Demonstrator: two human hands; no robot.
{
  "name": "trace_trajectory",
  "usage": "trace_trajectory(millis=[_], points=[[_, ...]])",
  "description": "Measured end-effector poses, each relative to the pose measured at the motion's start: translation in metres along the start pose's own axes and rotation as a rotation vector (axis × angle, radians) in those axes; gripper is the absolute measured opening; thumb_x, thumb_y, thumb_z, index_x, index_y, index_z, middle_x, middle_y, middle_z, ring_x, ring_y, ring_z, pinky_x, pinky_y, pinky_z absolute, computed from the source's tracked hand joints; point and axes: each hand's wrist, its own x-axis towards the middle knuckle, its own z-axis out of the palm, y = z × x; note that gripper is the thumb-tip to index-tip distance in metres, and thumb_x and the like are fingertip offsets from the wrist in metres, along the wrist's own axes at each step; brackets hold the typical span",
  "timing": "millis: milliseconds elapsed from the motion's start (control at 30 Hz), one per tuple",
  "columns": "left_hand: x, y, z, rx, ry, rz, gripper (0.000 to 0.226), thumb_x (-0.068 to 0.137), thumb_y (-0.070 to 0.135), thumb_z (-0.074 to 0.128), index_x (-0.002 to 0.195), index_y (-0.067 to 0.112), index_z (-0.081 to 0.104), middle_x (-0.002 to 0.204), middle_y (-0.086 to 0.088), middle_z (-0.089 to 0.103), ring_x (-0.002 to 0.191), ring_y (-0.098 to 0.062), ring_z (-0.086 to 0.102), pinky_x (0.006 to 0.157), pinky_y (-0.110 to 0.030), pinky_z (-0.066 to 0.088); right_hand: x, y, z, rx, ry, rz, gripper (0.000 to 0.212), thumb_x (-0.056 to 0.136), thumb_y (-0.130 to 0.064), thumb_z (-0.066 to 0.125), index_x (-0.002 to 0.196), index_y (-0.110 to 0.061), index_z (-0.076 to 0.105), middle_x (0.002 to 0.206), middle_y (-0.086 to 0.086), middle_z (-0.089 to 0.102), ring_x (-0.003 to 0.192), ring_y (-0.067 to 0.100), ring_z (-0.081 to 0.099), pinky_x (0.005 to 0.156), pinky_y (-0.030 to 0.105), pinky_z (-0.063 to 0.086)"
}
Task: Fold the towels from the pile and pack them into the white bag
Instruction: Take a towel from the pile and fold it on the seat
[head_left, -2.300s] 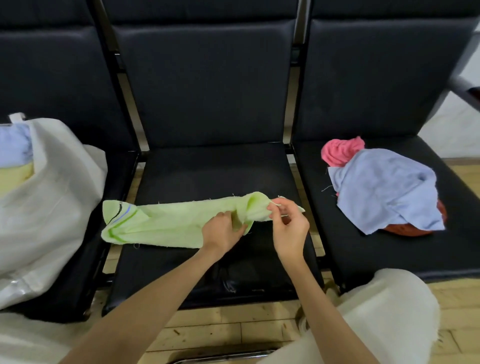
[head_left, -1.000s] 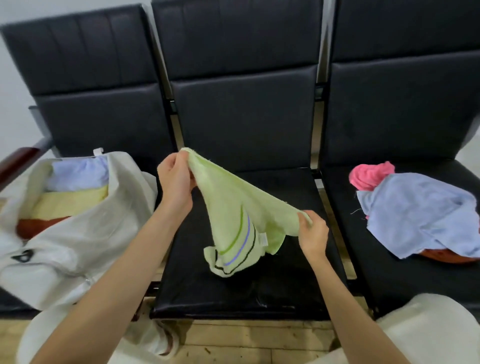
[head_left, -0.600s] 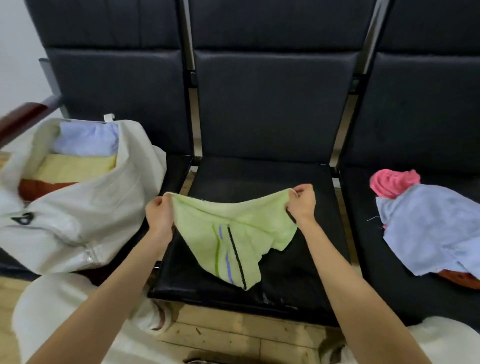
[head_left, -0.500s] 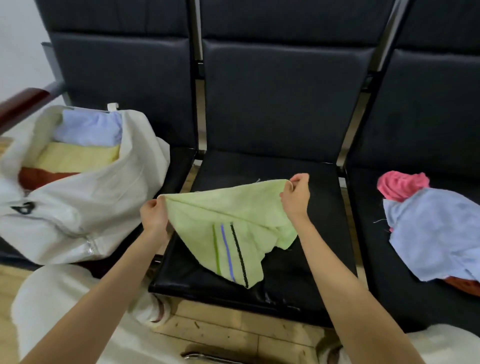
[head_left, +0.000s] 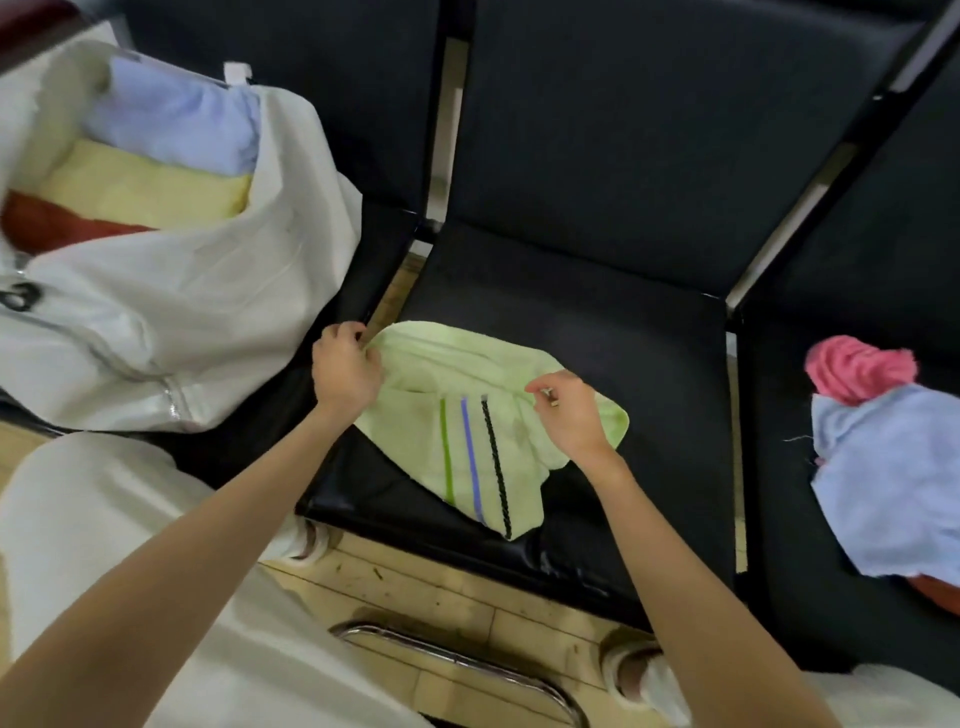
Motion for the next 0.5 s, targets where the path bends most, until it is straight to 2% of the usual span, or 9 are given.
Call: trace_trajectory(millis=[100,167,267,333,500], points=[[0.019,-0.015,0.0,0.027,-0.069,0.105,0.033,0.094,0.006,0.046,0.124,-0.003,0.057,0.124,-0.022,0.058,0.116,-0.038,0.052,0.096,-0.044,0.042,0.008,-0.009,0.004,-0.082,-0.046,-0.039,0.026,0.091,0.0,0.049,0.103,-0.008,0.071,0.109,0.008,0.063,0.099,0.017,0.06,0.086,0.018,0.042],[0.028,-0.02,0.001,0.021,-0.116,0.188,0.031,0.093,0.005,0.042,0.116,-0.002,0.061,0.113,-0.02,0.064,0.107,-0.038,0.057,0.088,-0.045,0.047,0.013,-0.014,0.006,-0.141,-0.106,-0.043,0.026,0.09,-0.004,0.051,0.108,-0.008,0.069,0.113,0.007,0.06,0.095,0.018,0.061,0.086,0.024,0.046],[0.037,-0.02,0.004,0.03,-0.224,0.274,0.03,0.095,0.006,0.041,0.118,0.003,0.06,0.109,-0.019,0.066,0.1,-0.038,0.06,0.083,-0.044,0.049,0.019,-0.021,0.009,-0.242,-0.207,-0.023,0.031,0.087,-0.022,0.063,0.115,-0.01,0.065,0.117,0.003,0.054,0.086,0.017,0.06,0.082,0.03,0.049],[0.042,-0.019,0.008,0.069,-0.283,0.291,0.033,0.095,0.005,0.042,0.123,0.003,0.058,0.109,-0.021,0.065,0.1,-0.039,0.06,0.084,-0.047,0.049,0.021,-0.024,0.01,-0.292,-0.234,-0.017,0.033,0.085,-0.029,0.068,0.112,-0.011,0.065,0.115,0.002,0.053,0.087,0.019,0.062,0.082,0.033,0.05],[0.053,-0.018,0.007,0.185,-0.356,0.222,0.032,0.097,0.013,0.042,0.127,0.005,0.049,0.107,-0.021,0.064,0.098,-0.041,0.059,0.081,-0.046,0.049,0.022,-0.025,0.011,-0.361,-0.197,-0.034,0.014,0.086,-0.025,0.069,0.094,-0.013,0.068,0.107,0.002,0.059,0.082,0.019,0.06,0.074,0.03,0.047]])
